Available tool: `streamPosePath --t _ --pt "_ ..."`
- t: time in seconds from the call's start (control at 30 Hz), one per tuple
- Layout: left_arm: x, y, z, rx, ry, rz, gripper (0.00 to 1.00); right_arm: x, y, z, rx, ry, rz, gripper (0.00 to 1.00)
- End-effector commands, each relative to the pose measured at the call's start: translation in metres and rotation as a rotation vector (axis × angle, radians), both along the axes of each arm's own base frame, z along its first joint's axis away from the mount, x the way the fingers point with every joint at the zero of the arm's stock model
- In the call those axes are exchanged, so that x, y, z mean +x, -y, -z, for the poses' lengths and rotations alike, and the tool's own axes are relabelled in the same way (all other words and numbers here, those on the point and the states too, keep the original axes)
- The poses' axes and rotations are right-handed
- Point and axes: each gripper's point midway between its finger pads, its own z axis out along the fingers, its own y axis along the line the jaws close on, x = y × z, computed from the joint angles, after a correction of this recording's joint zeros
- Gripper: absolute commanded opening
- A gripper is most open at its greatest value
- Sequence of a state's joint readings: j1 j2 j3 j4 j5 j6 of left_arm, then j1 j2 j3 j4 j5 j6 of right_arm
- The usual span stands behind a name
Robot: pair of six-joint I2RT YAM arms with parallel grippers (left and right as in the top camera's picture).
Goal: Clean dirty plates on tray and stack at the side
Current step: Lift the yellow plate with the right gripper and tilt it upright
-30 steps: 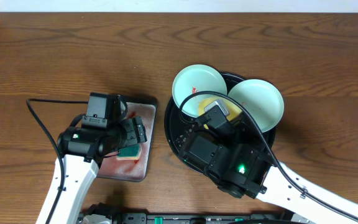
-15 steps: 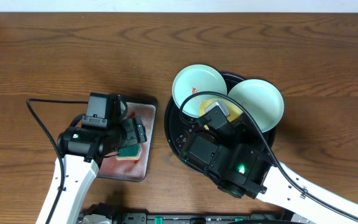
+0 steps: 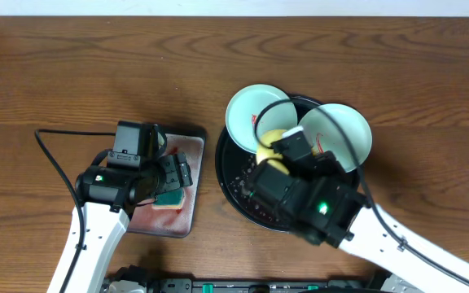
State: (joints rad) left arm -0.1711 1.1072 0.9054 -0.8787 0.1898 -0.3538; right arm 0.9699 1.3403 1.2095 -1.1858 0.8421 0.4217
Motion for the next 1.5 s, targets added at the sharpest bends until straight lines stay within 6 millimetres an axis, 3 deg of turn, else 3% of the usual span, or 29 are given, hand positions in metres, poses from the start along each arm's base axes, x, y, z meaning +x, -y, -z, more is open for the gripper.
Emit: streamPosePath --t 0.0,0.1,0.2,0.3,0.4,0.6,0.83,1.07,1.47 --pt "0.005 0.001 -0.009 -0.007 0.026 0.011 0.85 0.004 0.001 0.01 0.183 -0.101 0.075 0.01" --pt "0.005 0.001 -0.009 -0.007 0.026 0.011 0.85 0.013 0.019 0.024 0.315 -0.201 0.182 0.01" --pt "0.005 0.001 -0.009 -0.007 0.026 0.011 0.85 0.022 0.04 0.022 0.394 -0.21 0.269 0.01" --pt "0.005 0.001 -0.009 -0.007 0.026 0.011 0.85 0.028 0.039 0.011 0.333 -0.194 0.142 0.01" --pt "0.005 0.001 -0.009 -0.007 0.026 0.011 0.85 0.03 0.047 -0.01 0.194 -0.069 0.123 0.01" --pt "0.005 0.001 -0.009 -0.007 0.026 0.011 0.85 0.018 0.012 -0.067 -0.172 0.219 -0.086 0.01" --pt "0.005 0.001 -0.009 -0.007 0.026 0.011 0.85 -0.004 -0.031 -0.087 -0.332 0.305 -0.287 0.01" --pt "0.005 0.001 -0.009 -0.007 0.026 0.011 0.85 -0.016 -0.034 -0.114 -0.432 0.444 -0.264 0.01" --pt "0.005 0.001 -0.009 -0.007 0.026 0.011 0.85 -0.017 -0.037 -0.114 -0.421 0.447 -0.272 0.01"
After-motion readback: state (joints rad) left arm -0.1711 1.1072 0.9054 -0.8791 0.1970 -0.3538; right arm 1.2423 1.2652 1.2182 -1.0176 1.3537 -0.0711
